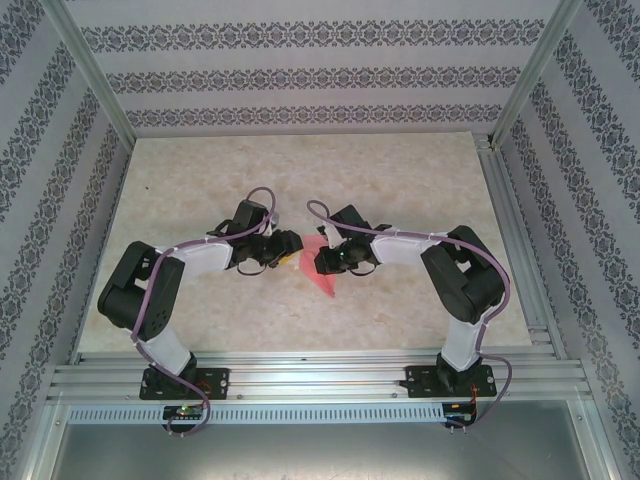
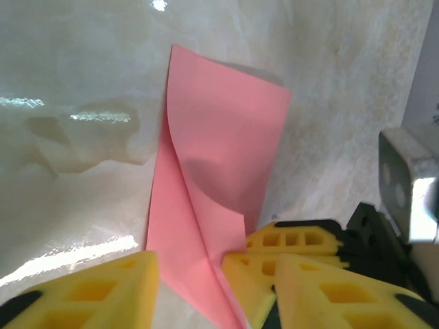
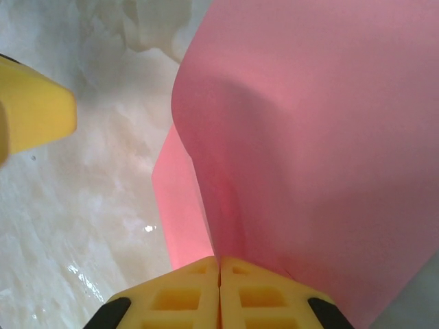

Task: Fold a paper plane with a square sheet of paper (fold left side to right side)
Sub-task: Fourth fold the wing at the center of the table.

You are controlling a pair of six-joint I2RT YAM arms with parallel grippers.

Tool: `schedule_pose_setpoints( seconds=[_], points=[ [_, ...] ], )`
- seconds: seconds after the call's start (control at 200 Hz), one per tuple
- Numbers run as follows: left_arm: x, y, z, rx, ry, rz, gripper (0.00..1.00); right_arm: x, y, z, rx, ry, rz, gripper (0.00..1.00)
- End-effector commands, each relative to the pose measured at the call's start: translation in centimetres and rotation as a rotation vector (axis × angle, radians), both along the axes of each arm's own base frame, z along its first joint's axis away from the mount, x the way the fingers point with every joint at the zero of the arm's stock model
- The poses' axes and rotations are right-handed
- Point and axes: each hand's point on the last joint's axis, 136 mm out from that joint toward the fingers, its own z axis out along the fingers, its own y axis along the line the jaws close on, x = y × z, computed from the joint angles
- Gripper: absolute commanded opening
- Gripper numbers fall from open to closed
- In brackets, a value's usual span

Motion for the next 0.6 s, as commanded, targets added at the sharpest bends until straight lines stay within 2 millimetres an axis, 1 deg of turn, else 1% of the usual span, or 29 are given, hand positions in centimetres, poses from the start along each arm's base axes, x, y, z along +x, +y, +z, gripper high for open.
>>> schedule_pose_setpoints(
  seconds=[0.0, 0.11, 0.215, 0.37, 0.53, 0.595],
  points=[
    [1.1, -0.4, 1.1, -0.035, 0.030, 0.040, 0.56, 0.6, 0.2, 1.6, 0.030, -0.079, 0.021, 0.08],
    [1.6, -1.0, 1.1, -0.064, 0.079, 0.070, 0.56, 0.3, 0.3, 1.5, 0.016, -0.097, 0.041, 0.08],
    [1.5, -1.3, 0.3, -0.033, 0.154, 0.075, 0.58, 0.2, 0.3, 1.3, 0.000, -0.117, 0.051, 0.08],
    [0.8, -0.9, -1.3, 0.043, 0.284, 0.086, 0.57, 0.1, 0.6, 1.3, -0.022, -0.140, 0.070, 0.08],
    [0.4, -0.5, -1.9, 0.109, 0.336, 0.103, 0.56, 0.0, 0.7, 1.2, -0.035, -0.147, 0.082, 0.09],
    [0.6, -0.8, -1.9, 0.110, 0.346, 0.094, 0.56, -0.1, 0.8, 1.3, -0.036, -0.152, 0.091, 0.09]
  ],
)
